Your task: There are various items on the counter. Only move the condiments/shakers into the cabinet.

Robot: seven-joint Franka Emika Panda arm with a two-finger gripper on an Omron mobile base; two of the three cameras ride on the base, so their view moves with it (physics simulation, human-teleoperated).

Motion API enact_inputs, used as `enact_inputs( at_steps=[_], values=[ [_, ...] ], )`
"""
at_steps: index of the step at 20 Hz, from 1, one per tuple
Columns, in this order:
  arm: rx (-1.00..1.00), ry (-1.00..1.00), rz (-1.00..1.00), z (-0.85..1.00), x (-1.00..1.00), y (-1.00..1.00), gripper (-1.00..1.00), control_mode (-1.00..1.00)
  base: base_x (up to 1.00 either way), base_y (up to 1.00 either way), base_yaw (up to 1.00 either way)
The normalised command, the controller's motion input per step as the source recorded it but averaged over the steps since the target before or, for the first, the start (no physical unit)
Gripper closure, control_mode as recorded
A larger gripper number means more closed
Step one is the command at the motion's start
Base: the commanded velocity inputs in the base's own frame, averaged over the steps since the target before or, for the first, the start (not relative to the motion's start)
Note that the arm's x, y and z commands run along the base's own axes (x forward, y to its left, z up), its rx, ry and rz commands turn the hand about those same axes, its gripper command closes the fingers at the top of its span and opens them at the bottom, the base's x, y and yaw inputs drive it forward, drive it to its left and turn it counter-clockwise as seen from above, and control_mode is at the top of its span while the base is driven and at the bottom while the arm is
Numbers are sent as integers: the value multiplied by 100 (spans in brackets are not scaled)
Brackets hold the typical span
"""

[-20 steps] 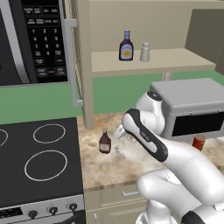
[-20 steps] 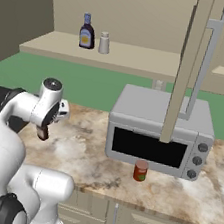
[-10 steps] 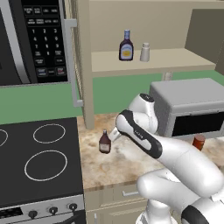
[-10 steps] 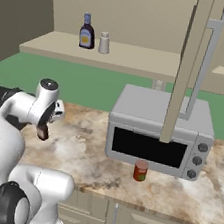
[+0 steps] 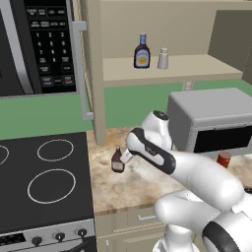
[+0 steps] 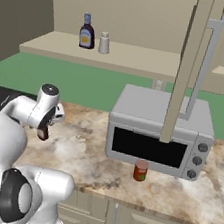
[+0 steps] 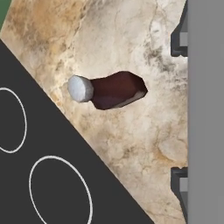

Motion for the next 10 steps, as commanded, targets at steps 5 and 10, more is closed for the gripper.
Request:
enact_inputs(
  at_steps=[5,10],
  values=[
    [-3,0,2,0,9,1,-100,-100,0,0,0],
    [-1,0,2,0,0,1,-100,-100,0,0,0]
  ],
)
